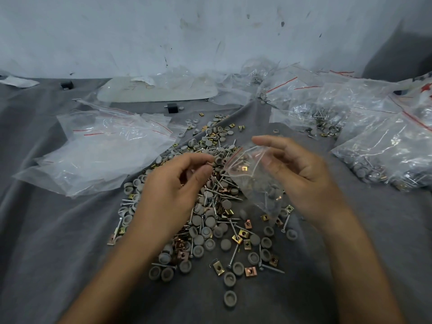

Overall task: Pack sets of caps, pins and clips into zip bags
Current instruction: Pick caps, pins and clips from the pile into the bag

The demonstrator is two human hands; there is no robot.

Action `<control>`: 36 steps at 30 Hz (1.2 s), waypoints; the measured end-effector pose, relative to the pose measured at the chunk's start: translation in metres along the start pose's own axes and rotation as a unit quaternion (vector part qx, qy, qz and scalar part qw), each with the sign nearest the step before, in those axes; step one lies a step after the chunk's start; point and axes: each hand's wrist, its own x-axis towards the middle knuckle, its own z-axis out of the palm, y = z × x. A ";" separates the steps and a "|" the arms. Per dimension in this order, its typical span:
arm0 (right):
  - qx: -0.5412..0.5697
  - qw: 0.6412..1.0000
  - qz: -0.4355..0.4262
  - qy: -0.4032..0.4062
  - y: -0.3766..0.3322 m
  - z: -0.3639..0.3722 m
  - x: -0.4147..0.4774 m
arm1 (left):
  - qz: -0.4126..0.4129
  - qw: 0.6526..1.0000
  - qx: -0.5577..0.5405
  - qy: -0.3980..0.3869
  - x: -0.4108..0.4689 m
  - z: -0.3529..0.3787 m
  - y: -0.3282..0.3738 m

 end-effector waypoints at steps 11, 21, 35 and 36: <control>-0.015 0.999 0.004 -0.047 0.000 0.009 -0.001 | 0.009 0.992 -0.113 -0.049 -0.002 0.004 0.004; -0.014 0.998 0.016 -0.056 -0.003 0.010 -0.003 | -0.010 0.979 -0.193 -0.065 -0.003 0.009 0.009; -0.010 0.997 0.011 -0.069 -0.005 0.011 -0.002 | -0.022 0.996 -0.072 -0.044 -0.006 0.008 0.013; -0.010 0.997 0.011 -0.070 -0.006 0.011 -0.002 | -0.020 0.997 -0.055 -0.052 -0.006 0.008 0.012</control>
